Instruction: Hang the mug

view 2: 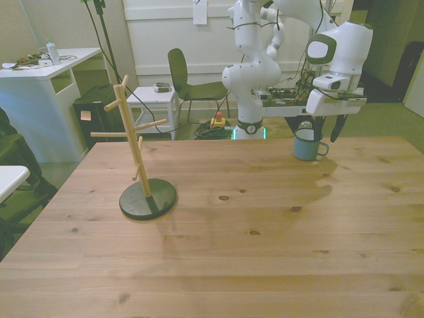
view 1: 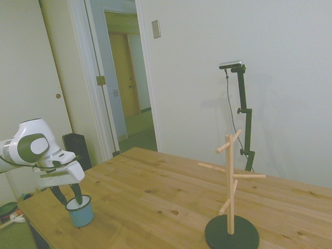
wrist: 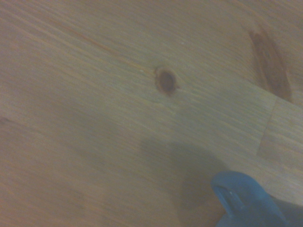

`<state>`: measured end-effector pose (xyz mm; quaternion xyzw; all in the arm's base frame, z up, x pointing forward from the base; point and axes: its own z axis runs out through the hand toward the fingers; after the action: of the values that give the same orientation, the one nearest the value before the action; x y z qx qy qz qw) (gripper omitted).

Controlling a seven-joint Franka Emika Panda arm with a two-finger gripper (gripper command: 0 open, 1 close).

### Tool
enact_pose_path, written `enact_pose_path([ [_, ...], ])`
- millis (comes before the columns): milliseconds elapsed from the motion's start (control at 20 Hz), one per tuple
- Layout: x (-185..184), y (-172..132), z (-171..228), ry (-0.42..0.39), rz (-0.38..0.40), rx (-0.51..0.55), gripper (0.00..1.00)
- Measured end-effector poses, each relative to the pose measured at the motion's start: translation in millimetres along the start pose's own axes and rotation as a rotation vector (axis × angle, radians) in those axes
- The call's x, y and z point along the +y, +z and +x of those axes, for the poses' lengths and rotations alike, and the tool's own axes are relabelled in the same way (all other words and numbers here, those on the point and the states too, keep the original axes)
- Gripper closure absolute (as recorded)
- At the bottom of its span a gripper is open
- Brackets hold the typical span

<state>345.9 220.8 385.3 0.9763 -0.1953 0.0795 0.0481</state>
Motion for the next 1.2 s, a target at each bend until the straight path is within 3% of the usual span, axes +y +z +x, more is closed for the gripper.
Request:
enact_pose_path([
  [450, -0.8, 1.8, 1.0, 0.002, -0.004, -0.011, 1.00],
  [1000, 6.6, 6.1, 13.4, 0.057, 0.015, -0.044, 1.00],
  [1200, 15.9, 8.1, 24.9, 0.116, 0.018, -0.055, 1.00],
])
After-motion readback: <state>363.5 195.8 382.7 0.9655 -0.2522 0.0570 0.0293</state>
